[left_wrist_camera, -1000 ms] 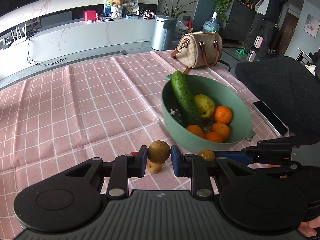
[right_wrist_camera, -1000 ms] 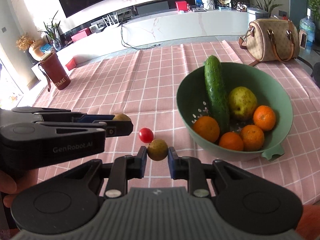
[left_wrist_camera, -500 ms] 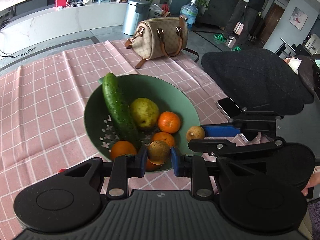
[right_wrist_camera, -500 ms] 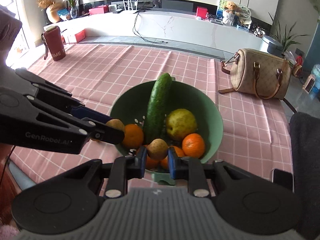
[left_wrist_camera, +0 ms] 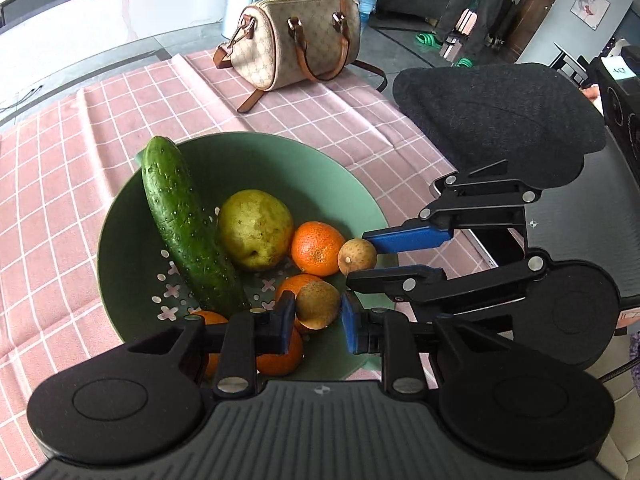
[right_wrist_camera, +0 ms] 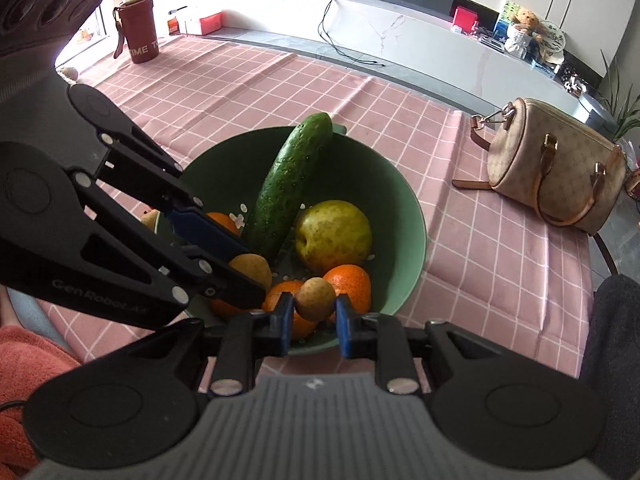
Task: Organize fruits
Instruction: 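Carry both kiwis into the green colander and open both grippers, then lift both grippers away toward the cherry tomato and last kiwi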
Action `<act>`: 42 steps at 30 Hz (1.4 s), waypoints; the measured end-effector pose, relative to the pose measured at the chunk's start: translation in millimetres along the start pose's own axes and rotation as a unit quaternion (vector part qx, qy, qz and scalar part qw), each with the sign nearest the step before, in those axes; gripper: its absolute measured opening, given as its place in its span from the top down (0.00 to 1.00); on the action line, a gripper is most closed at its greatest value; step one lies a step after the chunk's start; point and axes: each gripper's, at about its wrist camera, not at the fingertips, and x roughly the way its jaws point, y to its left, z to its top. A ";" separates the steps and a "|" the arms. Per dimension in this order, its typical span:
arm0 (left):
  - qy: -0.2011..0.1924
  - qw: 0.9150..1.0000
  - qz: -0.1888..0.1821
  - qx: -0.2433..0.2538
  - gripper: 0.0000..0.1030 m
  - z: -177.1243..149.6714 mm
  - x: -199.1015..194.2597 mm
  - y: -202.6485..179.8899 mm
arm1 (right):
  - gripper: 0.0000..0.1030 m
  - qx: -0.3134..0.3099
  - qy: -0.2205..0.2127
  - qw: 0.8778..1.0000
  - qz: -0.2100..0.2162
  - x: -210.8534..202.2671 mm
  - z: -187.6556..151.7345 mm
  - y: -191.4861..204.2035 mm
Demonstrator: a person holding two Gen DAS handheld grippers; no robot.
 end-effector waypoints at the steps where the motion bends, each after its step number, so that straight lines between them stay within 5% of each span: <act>1: 0.004 1.000 0.001 -0.004 0.73 0.4 2.6 0.6 | 0.83 -0.004 0.002 1.000 0.001 3.0 0.3 -1.5; 24: 0.032 0.998 -0.007 -0.053 0.71 2.4 21.0 20.4 | 0.82 -0.083 0.036 0.995 0.030 33.1 6.3 -2.0; 28: 0.018 0.998 -0.005 -0.058 0.56 2.7 10.6 19.3 | 0.80 -0.071 0.035 0.997 0.024 27.7 9.1 -4.2; 36: -0.030 0.998 -0.006 -0.058 0.49 1.0 -24.5 18.9 | 0.55 -0.051 0.031 0.998 0.017 15.2 12.4 0.3; 42: -0.070 0.996 0.036 -0.037 0.44 -7.6 -60.7 20.5 | 0.36 -0.034 0.015 0.999 -0.019 -6.9 25.3 12.2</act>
